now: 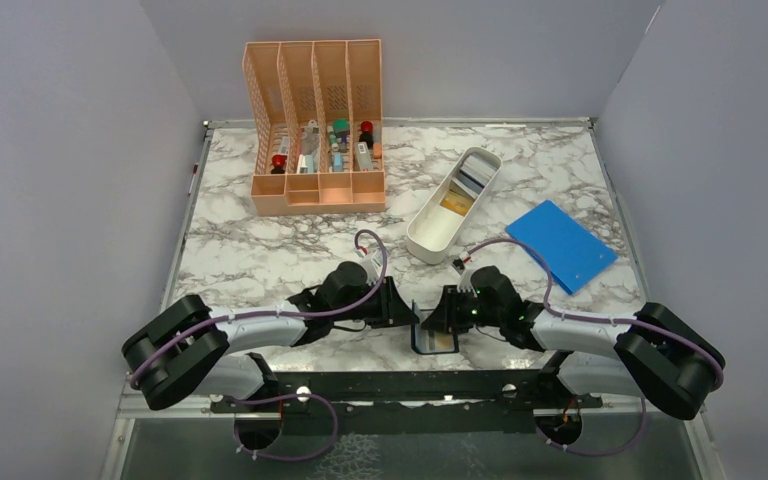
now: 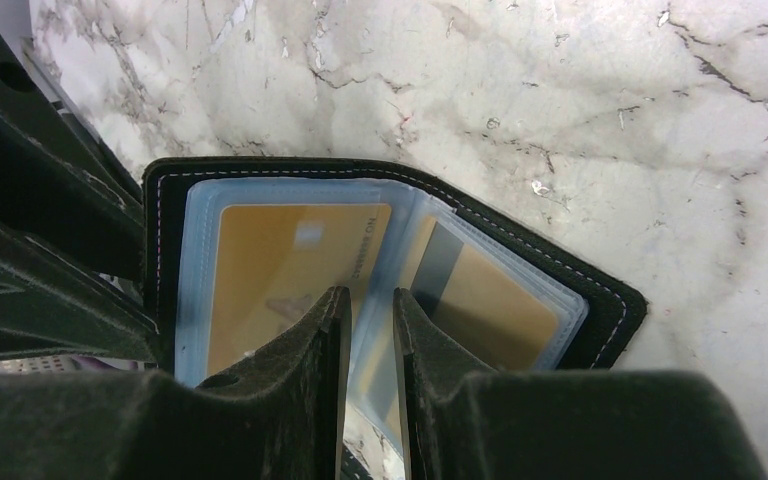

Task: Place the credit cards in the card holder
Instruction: Turn over the card slot in the card holder.

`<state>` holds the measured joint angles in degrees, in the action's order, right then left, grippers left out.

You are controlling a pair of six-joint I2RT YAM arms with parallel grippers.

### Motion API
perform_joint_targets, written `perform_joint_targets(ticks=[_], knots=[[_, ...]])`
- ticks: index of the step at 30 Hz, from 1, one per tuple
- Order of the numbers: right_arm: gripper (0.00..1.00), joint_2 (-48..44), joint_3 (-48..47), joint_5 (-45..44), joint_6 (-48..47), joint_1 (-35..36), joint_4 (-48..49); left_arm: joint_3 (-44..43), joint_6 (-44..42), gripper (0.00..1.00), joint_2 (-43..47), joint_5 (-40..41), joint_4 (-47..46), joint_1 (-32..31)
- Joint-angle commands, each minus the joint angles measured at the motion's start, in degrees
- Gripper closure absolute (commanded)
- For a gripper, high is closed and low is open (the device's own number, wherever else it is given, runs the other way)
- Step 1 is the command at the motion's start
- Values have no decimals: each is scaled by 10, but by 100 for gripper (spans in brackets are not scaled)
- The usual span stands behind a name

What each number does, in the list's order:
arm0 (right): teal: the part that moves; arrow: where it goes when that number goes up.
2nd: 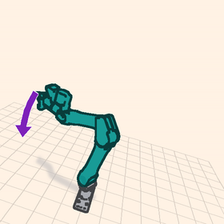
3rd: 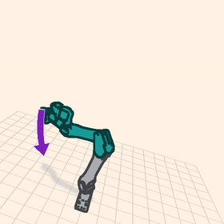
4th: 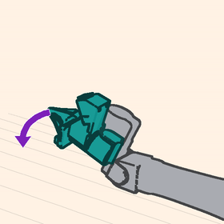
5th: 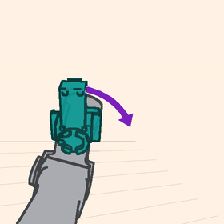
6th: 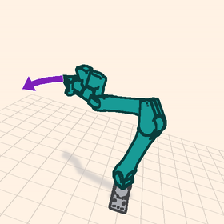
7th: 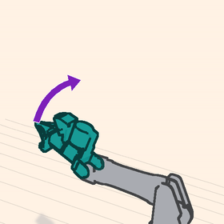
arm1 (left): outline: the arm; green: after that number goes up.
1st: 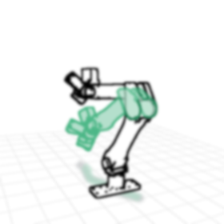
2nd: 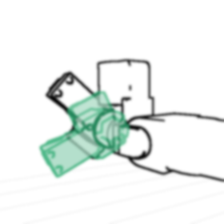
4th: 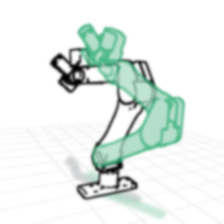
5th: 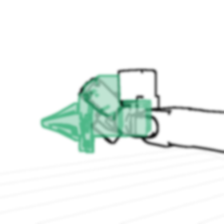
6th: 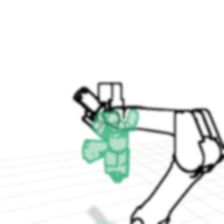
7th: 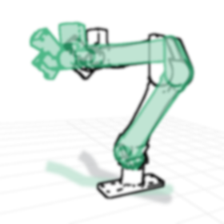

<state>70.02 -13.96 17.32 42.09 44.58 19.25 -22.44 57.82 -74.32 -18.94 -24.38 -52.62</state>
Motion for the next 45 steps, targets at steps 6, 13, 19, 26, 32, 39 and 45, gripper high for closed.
perform_joint_targets(ticks=[6,13,19,26,32,39,45], knots=[[72,5,16,-1,-3,3,-34,2,-5,70,-13,-8,-22,-3],[72,4,17,0,-3,3,-33,-4,-11,84,-23,-3,-22,-6],[72,9,22,2,0,3,-24,-5,-14,91,-13,-1,-23,-7],[72,20,23,12,7,4,-5,-10,-20,91,-11,-4,-26,-11],[71,18,23,12,8,3,-2,-13,-17,93,-27,-9,-37,-14],[67,3,14,2,4,3,-27,-10,-16,100,-39,5,-37,-18],[61,-64,-19,-55,-14,3,-125,-25,-21,100,-43,9,0,-18]])
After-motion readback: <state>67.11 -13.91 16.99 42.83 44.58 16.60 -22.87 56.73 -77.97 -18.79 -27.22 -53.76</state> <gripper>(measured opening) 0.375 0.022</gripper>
